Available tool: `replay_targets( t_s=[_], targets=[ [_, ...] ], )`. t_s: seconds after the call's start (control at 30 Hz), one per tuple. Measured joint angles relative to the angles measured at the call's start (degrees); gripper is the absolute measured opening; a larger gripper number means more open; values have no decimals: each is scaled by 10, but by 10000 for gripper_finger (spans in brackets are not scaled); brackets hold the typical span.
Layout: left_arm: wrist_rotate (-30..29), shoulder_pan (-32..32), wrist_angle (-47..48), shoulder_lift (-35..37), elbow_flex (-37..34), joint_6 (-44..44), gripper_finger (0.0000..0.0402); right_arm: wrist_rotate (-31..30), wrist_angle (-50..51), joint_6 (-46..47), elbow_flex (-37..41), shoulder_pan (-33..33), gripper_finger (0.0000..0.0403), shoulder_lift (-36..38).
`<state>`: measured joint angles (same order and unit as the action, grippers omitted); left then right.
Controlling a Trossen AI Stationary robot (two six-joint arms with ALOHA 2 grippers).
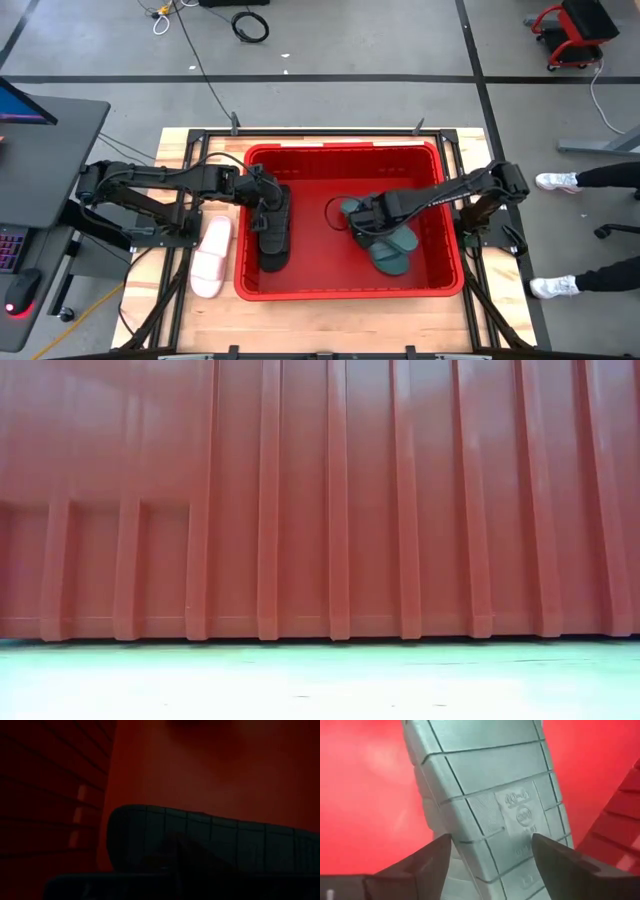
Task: Pick and place slides into bin
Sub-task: Stack the green slides on top of the other green slides inside the container
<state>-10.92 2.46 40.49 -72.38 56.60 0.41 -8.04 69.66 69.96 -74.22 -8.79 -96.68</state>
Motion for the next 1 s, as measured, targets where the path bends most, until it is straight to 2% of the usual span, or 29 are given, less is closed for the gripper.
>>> replay_targets(
  t_s=[0.2, 0.4, 0.53, 0.7, 0.87, 1.0],
  targets=[
    [0, -1, 1, 0, 0, -13, 10, 42, -48, -18, 18, 17, 285, 1],
    [0, -1, 2, 0, 0, -17, 23, 54, -50, -55, 18, 25, 337, 4],
    [0, -1, 2, 0, 0, -17, 13, 53, -55, -104, -1, 32, 374, 3],
    [0, -1, 2, 0, 0, -17, 6, 52, -74, -169, -26, 46, 397, 3],
    [0, 0, 2, 0, 0, -27, 19, 28, -151, -283, -32, 72, 396, 3],
    [0, -1, -3, 0, 0, -28, 25, 15, -256, -500, -24, 83, 392, 3]
  ],
)
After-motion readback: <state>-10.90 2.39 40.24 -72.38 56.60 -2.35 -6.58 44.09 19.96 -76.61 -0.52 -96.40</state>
